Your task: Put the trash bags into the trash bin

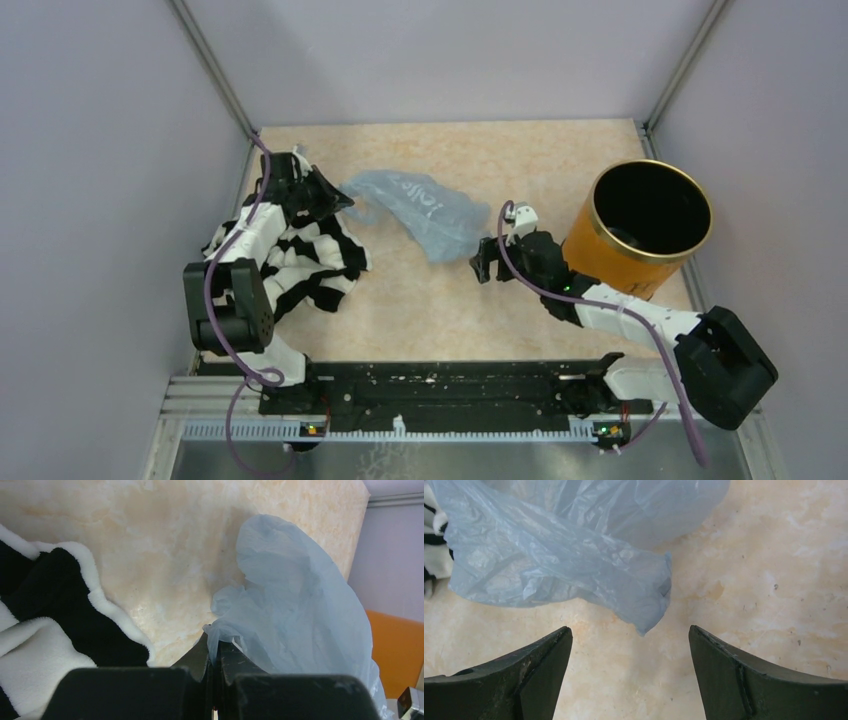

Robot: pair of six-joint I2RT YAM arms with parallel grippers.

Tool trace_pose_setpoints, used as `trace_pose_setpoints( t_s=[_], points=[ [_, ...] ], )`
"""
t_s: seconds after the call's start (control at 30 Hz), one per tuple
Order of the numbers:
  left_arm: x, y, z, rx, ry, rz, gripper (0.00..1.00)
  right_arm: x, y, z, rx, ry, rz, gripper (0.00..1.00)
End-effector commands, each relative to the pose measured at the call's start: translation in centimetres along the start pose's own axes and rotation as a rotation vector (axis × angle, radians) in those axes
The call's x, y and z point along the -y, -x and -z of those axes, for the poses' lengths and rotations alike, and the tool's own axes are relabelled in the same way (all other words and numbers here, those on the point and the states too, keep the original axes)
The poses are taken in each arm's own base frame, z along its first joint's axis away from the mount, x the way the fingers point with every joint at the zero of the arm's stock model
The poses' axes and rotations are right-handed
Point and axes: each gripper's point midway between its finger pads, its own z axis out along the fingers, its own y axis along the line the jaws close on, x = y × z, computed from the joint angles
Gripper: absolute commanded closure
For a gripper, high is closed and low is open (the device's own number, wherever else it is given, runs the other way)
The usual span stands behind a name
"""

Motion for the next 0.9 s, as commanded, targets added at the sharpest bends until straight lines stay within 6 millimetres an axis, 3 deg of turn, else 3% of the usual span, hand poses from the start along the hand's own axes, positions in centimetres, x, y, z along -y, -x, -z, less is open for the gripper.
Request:
trace_pose_setpoints(
  t_s=[0.0, 0.23, 0.43, 0.53, 0.6, 0.63, 0.67, 0.73, 0.8, 0.87],
  points=[
    [-0.3, 0.4, -0.4, 0.005, -0.019, -0.012, 1.00, 0.3, 3.7, -0.5, 0.164, 0.004, -0.080, 0.15],
    [-0.7, 0.3, -0.7, -0.002, -0.018, -0.009, 1.00, -0.4, 5.4, -2.5, 0.216, 0.053, -0.140, 0.22],
    [-0.7, 0.3, -0.9, -0.013, -0.025, -0.008, 1.00, -0.8, 5.5, -4.8, 0.199, 0.064, -0.176, 0.40],
    [-0.4, 0.2, -0.9, -0.024, -0.043, -0.014, 1.00, -1.1, 6.5, -5.0, 0.213, 0.066, -0.194, 0.59],
    [0.3, 0.3, -0.7, -0.032, -0.071, -0.035, 1.00, -1.1, 8.5, -4.9, 0.214, 0.031, -0.210, 0.92],
    [1.2, 0.5, -0.4, -0.035, -0.096, -0.052, 1.00, -0.6, 8.9, -4.8, 0.161, -0.028, -0.223, 1.00],
    [2.2, 0.7, 0.1, -0.040, -0.124, -0.066, 1.00, -0.5, 10.2, -4.5, 0.125, -0.068, -0.225, 1.00],
    [6.5, 2.1, 2.1, -0.024, -0.230, -0.112, 1.00, -1.4, 15.7, -2.6, 0.123, -0.095, -0.183, 1.00],
    [13.5, 4.1, 5.8, 0.062, -0.375, -0.235, 1.00, -3.1, 24.5, 1.7, 0.247, -0.075, -0.119, 1.00],
    [22.0, 5.6, 11.0, 0.195, -0.515, -0.416, 1.00, -5.0, 33.3, 8.1, 0.427, -0.033, -0.069, 1.00]
  ],
)
